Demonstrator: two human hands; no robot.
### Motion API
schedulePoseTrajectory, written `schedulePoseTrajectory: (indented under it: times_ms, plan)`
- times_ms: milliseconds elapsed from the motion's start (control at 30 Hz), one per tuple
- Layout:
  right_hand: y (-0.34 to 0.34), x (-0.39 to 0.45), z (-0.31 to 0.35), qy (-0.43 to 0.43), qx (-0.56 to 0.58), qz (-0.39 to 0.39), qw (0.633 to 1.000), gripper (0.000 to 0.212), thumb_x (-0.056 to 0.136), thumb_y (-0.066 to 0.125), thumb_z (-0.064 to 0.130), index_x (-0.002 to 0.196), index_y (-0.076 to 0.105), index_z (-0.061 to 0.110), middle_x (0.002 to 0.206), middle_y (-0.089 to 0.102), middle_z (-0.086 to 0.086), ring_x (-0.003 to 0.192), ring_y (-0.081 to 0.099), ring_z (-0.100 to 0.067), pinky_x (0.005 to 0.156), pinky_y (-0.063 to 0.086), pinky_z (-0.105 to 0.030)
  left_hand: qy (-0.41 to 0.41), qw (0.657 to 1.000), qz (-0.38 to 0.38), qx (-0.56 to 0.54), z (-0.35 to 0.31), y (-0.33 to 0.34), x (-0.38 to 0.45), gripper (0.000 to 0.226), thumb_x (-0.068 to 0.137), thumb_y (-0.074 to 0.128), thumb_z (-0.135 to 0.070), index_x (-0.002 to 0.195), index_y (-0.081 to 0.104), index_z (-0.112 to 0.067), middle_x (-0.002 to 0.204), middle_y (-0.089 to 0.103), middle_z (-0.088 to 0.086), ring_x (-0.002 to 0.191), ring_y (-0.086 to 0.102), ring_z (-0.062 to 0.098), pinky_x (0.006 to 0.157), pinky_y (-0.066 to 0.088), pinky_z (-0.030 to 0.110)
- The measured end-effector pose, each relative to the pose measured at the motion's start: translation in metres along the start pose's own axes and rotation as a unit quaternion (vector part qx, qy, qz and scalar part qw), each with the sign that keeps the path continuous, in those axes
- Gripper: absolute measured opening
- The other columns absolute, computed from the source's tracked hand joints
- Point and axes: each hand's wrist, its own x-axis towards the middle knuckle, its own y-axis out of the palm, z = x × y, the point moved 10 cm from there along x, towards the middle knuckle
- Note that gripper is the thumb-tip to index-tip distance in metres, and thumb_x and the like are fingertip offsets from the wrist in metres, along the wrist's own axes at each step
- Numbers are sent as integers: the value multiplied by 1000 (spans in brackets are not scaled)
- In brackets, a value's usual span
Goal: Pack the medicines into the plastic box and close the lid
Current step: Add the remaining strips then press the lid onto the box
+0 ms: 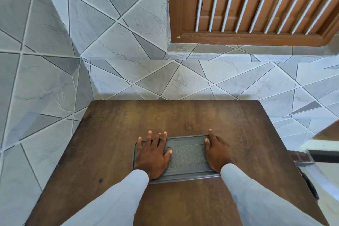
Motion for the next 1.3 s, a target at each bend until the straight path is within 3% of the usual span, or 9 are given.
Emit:
schedulePoseTrajectory:
  times_ms: [133, 233, 400, 533, 733, 833, 1300]
  plan:
    - [0, -1, 0, 13, -20, 9, 1000, 56, 99, 22, 49, 151, 18, 30, 146, 43, -5, 130, 41, -31, 103, 40, -50, 6, 1000, 15, -2, 0, 1, 3, 70, 95, 16, -61, 153, -8, -31, 162, 10, -2, 150, -2, 29, 118, -7, 55]
    - [1, -1, 0, 19, -11, 17, 1000, 54, 99, 23, 48, 149, 25, 29, 142, 46, -6, 128, 42, -32, 103, 41, -50, 8, 999, 33, -13, -1, -2, 9, 67, 95, 20, -60, 153, 5, -31, 157, 25, 0, 146, 17, 29, 119, 0, 55]
    - [-11, 11, 2, 22, 65, -12, 998, 34, 101, 29, 36, 111, 56, 17, 106, 66, -14, 91, 58, -31, 86, 48, -41, 1, 998, 45, -33, -16, -11, 24, 54, 95, 28, -54, 138, 38, -24, 141, 46, 6, 130, 39, 29, 110, 23, 50]
    - [-8, 23, -7, 75, 123, -14, 989, 39, 102, 32, 33, 101, 60, 5, 105, 64, -23, 93, 58, -38, 85, 46, -41, 22, 997, 66, -37, -35, -5, 33, 58, 95, 27, -61, 135, 40, -21, 143, 45, 8, 131, 38, 31, 108, 25, 51]
    - [0, 26, -15, 156, 168, 10, 973, 50, 100, 34, 41, 122, 51, 0, 127, 55, -26, 115, 52, -42, 98, 39, -44, 38, 994, 95, -25, -68, -1, 50, 77, 86, 30, -75, 136, 39, -18, 146, 40, 10, 132, 35, 33, 108, 25, 52]
    - [3, 27, -23, 193, 183, 5, 964, 60, 98, 34, 48, 126, 52, -2, 129, 55, -26, 116, 53, -43, 100, 39, -46, 25, 994, 103, -15, -72, 3, 56, 83, 81, 32, -81, 135, 40, -19, 145, 42, 8, 131, 37, 32, 107, 27, 51]
    - [2, 35, -31, 202, 137, 4, 970, 58, 93, 31, 42, 115, 61, -2, 124, 59, -28, 112, 55, -43, 95, 42, -43, 24, 993, 115, -10, -72, 6, 60, 86, 81, 34, -81, 138, 38, -16, 146, 39, 9, 132, 35, 34, 108, 25, 51]
